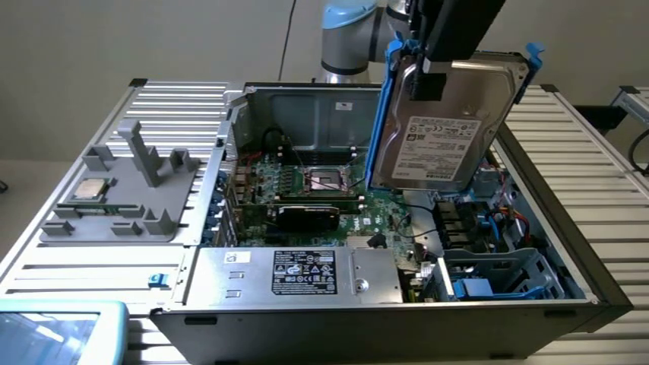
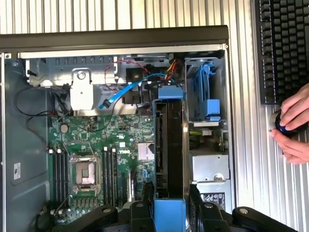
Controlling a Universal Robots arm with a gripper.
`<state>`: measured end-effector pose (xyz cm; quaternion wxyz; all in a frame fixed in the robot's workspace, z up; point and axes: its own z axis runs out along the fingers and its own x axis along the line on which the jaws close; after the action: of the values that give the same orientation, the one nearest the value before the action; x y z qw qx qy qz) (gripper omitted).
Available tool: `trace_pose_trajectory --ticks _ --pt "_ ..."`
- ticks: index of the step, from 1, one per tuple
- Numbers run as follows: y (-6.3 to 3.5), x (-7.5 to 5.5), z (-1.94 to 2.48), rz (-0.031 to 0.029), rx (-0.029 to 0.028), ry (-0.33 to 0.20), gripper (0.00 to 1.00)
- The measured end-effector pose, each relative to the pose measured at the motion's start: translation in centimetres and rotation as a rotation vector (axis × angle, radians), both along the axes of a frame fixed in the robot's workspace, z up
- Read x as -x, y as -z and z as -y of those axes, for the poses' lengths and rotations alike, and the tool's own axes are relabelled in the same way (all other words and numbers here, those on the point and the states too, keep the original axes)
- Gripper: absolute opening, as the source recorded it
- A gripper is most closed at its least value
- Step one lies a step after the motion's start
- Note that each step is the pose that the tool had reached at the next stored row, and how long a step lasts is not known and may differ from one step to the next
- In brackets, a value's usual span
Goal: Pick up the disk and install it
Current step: 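Pick up the disk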
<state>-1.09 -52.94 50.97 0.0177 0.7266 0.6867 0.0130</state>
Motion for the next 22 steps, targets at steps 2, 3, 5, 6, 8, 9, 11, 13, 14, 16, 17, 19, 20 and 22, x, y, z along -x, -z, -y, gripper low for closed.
trace_pose_trajectory --ticks 2,3,5,6,8,9,11,13,14,16,17,19,20,22 --pt "0.0 -0.4 0.49 0.0 0.0001 0.0 0.37" --pt "0.0 -0.6 0.74 -0.0001 0.0 0.0 0.37" --pt "0.0 -0.9 1.19 0.0 0.0001 0.0 0.37" --pt "0.0 -1.0 1.41 0.0 0.0 0.0 0.37" --pt "0.0 -1.3 1.84 0.0 0.0 0.0 0.37" --pt "0.0 -1.4 2.06 0.0 0.0 0.0 0.37" --pt "0.0 -1.6 2.49 0.0 -0.0001 0.0 0.37" --pt "0.0 -1.8 2.93 0.0 -0.0002 0.0 0.37" --pt "0.0 -1.9 3.15 0.0 -0.0002 0.0 0.37" --pt "0.0 -2.2 3.58 0.0 -0.0005 0.0 0.37" --pt "0.0 -2.3 3.78 0.0 -0.0007 0.0 0.37" --pt "0.0 -2.6 4.21 0.0 -0.0008 0.0 0.37" --pt "0.0 -2.7 4.43 0.0 -0.0007 0.0 0.37" --pt "0.0 -3.0 4.87 0.0 -0.0009 0.0 0.37"
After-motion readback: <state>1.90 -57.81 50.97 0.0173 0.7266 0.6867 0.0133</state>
